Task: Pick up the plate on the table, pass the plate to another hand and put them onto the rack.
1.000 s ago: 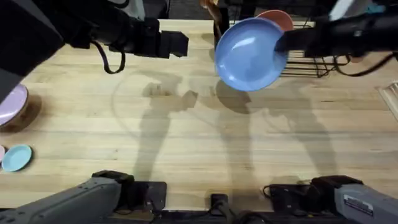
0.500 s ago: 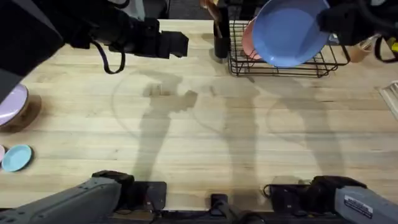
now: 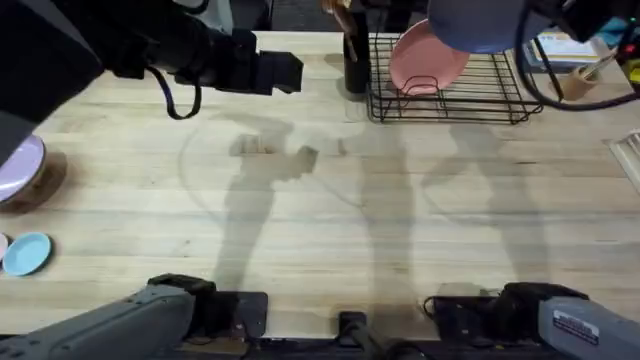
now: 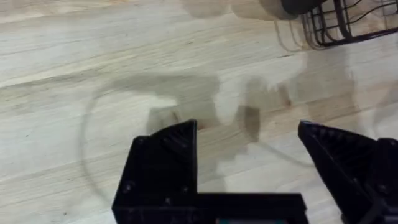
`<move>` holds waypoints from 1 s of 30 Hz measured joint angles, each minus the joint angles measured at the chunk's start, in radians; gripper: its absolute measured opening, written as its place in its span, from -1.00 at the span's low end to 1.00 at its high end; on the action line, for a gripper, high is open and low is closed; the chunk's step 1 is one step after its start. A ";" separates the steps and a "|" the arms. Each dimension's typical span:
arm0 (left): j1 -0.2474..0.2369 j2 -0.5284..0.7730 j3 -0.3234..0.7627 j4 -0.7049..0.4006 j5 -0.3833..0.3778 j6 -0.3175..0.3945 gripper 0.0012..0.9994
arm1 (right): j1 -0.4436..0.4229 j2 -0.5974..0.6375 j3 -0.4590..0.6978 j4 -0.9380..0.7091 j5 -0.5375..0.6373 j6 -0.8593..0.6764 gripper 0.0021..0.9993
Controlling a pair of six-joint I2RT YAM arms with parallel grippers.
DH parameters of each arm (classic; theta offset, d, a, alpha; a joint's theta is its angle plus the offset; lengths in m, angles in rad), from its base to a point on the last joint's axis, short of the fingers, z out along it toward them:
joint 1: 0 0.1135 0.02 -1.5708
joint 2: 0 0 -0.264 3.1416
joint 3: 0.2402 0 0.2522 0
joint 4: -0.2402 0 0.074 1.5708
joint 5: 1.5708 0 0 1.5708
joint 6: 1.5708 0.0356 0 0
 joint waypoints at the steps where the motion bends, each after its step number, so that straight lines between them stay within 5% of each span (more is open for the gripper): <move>1: 0.000 0.000 0.000 0.000 0.000 0.000 0.99 | 0.000 0.012 0.000 0.014 0.000 -0.033 -0.94; 14: 0.000 0.000 0.000 0.000 0.000 0.000 0.99 | 0.053 0.157 0.000 0.063 0.003 -0.435 -0.94; 30: 0.000 0.000 0.000 0.000 0.000 0.000 0.99 | 0.053 0.249 0.000 0.046 -0.001 -0.565 -0.94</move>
